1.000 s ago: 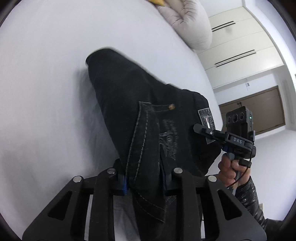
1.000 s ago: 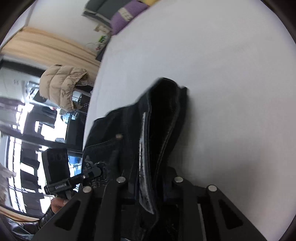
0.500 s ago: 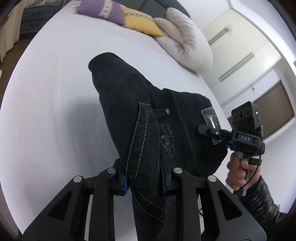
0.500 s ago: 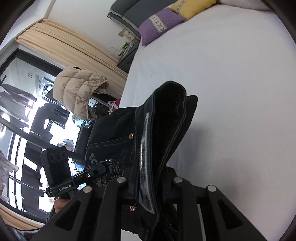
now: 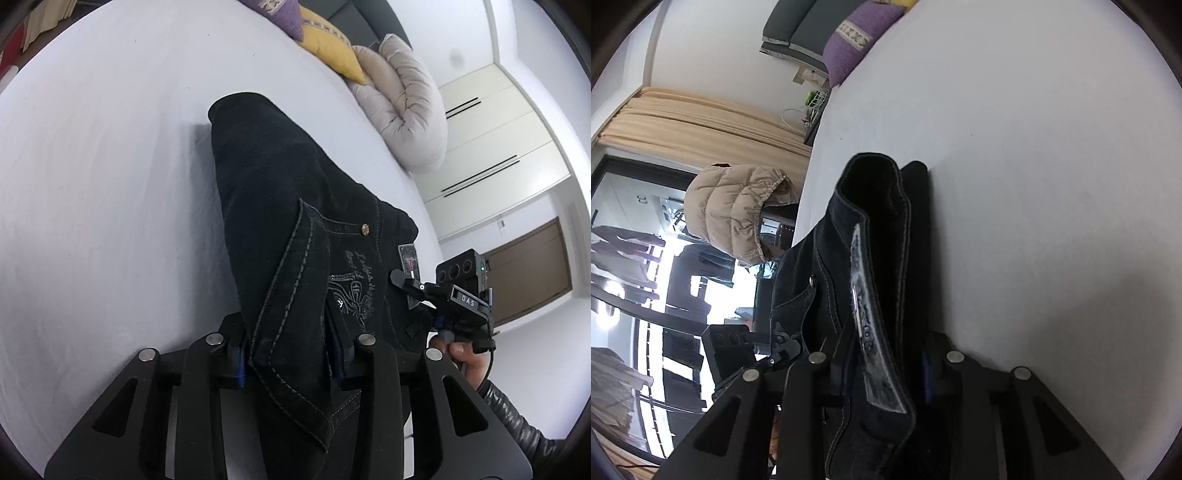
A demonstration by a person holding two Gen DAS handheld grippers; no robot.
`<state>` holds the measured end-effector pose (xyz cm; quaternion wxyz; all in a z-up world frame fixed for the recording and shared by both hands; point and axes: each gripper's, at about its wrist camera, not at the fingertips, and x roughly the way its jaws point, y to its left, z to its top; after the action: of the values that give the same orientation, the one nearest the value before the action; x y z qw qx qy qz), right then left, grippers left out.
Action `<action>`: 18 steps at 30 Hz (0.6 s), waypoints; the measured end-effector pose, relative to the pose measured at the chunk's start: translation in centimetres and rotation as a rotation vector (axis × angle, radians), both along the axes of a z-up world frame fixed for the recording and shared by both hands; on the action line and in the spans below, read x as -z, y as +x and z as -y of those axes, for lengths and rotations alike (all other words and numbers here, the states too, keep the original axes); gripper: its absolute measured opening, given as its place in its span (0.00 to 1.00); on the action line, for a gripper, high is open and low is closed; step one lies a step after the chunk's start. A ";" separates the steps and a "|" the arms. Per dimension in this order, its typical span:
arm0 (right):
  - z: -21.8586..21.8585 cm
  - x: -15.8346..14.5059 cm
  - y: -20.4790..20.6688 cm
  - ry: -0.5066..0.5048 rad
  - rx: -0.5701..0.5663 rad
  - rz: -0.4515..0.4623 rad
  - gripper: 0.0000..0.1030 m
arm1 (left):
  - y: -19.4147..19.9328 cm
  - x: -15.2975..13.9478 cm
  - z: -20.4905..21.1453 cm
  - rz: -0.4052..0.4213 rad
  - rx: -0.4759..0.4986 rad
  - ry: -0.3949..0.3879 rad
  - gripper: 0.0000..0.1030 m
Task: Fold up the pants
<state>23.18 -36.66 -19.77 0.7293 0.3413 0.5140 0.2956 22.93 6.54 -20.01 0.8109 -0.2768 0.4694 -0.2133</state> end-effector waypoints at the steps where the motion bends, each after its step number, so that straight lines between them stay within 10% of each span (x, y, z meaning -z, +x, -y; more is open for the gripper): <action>1: 0.0 -0.2 -0.2 -0.004 0.009 -0.002 0.33 | -0.4 0.1 -0.2 0.002 -0.005 0.005 0.31; 5: 0.9 -2.1 -1.7 -0.040 0.074 0.014 0.64 | -2.9 -1.8 -0.7 0.049 -0.077 0.050 0.68; 9: 3.4 -4.3 -5.4 -0.116 0.174 0.070 0.71 | -7.4 -6.2 -0.3 0.171 -0.174 0.191 0.90; 18: 4.5 -15.0 -15.8 -0.374 0.314 0.396 0.77 | -20.3 -18.3 6.0 0.543 -0.364 0.639 1.00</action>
<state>7.41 -41.16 -4.77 0.9020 0.2121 0.3486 0.1406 2.65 0.53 -1.67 0.9736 -0.0249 0.2258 0.0233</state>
